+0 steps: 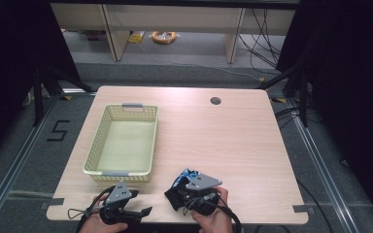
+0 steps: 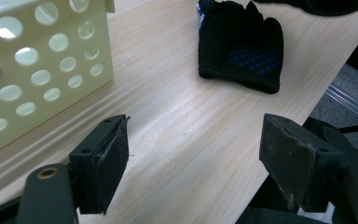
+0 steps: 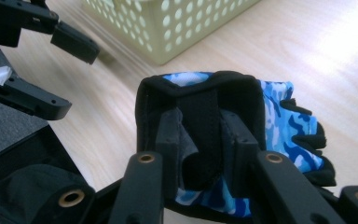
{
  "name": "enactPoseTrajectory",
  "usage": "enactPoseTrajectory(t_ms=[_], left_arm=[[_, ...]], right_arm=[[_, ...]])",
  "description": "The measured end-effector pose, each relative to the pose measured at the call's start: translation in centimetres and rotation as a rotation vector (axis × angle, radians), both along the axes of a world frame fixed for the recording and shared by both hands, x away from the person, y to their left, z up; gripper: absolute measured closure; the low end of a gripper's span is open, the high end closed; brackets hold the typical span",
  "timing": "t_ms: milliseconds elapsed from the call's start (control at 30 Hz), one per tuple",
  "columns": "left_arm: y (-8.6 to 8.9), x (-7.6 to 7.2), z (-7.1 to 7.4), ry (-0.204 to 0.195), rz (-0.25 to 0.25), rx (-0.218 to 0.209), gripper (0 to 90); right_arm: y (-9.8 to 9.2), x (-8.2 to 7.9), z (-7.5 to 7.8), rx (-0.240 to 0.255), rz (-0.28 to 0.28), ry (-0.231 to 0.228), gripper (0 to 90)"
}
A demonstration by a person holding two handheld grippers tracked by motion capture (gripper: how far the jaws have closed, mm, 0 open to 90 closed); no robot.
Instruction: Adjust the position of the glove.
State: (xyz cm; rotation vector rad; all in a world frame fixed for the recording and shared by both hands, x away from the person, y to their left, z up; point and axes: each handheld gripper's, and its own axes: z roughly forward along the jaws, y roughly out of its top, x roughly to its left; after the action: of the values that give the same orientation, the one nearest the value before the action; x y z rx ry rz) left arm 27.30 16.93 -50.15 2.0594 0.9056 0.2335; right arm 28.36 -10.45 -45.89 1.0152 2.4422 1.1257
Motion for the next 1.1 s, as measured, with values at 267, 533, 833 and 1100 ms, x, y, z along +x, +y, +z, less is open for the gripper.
enactPoseTrajectory(t_ms=[267, 533, 833, 1100], left_arm=[[-0.1, 0.0, -0.1, 0.003, -0.019, 0.015, 24.1], [-0.2, -0.1, -0.1, 0.005, -0.021, 0.006, 24.4], [-0.4, -0.1, -0.2, 0.02, -0.024, 0.002, 25.3], [-1.8, 0.3, -0.1, 0.002, -0.039, -0.02, 32.6]], right_arm=[[1.2, 0.3, -2.3, 0.013, -0.044, 0.064, 69.0], [2.6, 0.2, -3.6, 0.015, -0.043, 0.115, 64.1], [-0.5, 1.0, -1.5, 0.11, -0.047, 0.08, 51.3], [-4.6, 3.8, -1.6, 0.07, -0.086, 0.067, 59.4]])
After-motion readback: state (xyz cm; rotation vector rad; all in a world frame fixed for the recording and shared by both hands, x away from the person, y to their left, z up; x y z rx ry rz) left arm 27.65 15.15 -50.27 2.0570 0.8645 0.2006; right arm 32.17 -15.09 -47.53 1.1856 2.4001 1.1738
